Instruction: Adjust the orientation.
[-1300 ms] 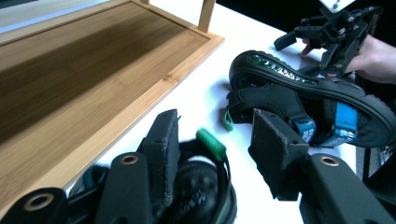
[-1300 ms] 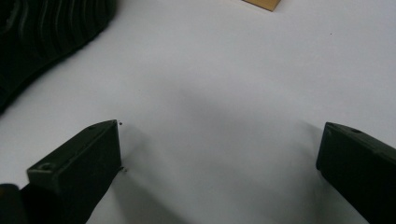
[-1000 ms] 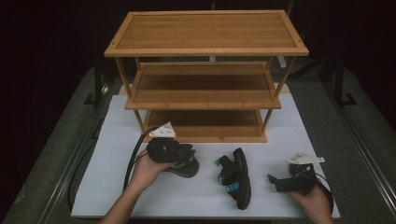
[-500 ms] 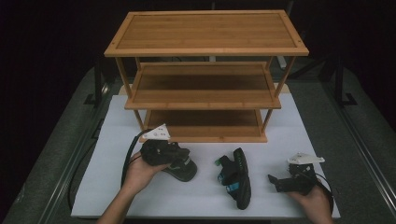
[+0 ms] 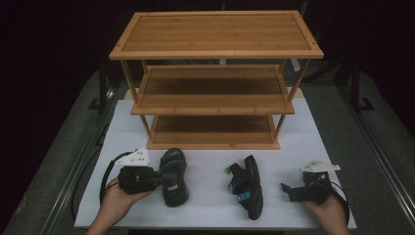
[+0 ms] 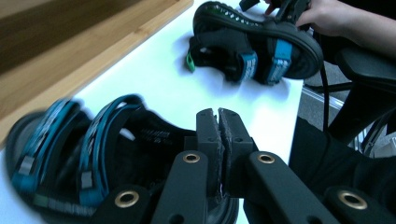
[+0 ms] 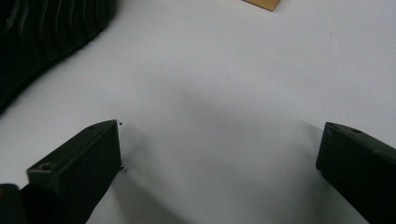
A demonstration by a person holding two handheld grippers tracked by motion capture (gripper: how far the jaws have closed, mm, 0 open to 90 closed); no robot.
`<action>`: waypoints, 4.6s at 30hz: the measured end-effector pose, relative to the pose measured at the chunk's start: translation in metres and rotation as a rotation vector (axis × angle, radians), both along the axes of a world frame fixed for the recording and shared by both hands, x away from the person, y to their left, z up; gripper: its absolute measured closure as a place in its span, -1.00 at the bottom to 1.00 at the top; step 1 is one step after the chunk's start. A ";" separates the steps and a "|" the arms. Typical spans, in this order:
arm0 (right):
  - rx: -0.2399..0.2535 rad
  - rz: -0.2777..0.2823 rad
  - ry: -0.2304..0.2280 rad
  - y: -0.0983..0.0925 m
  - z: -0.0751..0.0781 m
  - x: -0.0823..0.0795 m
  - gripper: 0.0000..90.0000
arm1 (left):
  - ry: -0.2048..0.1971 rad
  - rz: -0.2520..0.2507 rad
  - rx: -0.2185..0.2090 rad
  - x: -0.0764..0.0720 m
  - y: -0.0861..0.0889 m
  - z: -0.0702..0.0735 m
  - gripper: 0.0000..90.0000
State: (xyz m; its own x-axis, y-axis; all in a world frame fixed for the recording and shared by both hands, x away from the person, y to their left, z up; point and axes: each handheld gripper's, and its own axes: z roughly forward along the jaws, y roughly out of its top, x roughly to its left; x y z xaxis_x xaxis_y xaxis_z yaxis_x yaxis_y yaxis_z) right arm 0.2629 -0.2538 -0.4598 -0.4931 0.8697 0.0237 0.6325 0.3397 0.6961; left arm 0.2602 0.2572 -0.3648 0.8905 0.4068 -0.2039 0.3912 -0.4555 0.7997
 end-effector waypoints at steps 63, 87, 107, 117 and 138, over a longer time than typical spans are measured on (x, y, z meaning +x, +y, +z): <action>-0.003 0.003 -0.005 0.000 0.000 0.000 -1.00 | -0.047 -0.038 0.164 0.045 0.025 -0.069 -0.09; 0.000 0.001 -0.002 0.000 0.000 0.000 -1.00 | -0.101 -0.185 0.149 0.080 -0.043 -0.071 -0.09; -0.002 0.002 -0.002 0.000 0.000 0.000 -1.00 | -0.075 0.046 0.252 0.046 0.013 -0.060 -0.79; -0.002 0.000 0.001 0.000 0.000 0.000 -1.00 | -0.087 0.211 0.307 0.016 0.055 -0.071 -0.95; 0.055 0.018 -0.026 -0.004 0.019 -0.008 -0.64 | -0.077 0.284 0.279 0.005 0.077 -0.087 -1.00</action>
State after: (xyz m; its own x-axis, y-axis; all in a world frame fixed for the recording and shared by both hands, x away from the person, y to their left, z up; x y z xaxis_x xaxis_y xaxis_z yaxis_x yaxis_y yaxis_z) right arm 0.2554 -0.2575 -0.4410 -0.5098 0.8584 0.0576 0.6079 0.3120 0.7301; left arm 0.2653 0.3338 -0.4523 0.7432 0.6690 0.0119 0.4767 -0.5419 0.6921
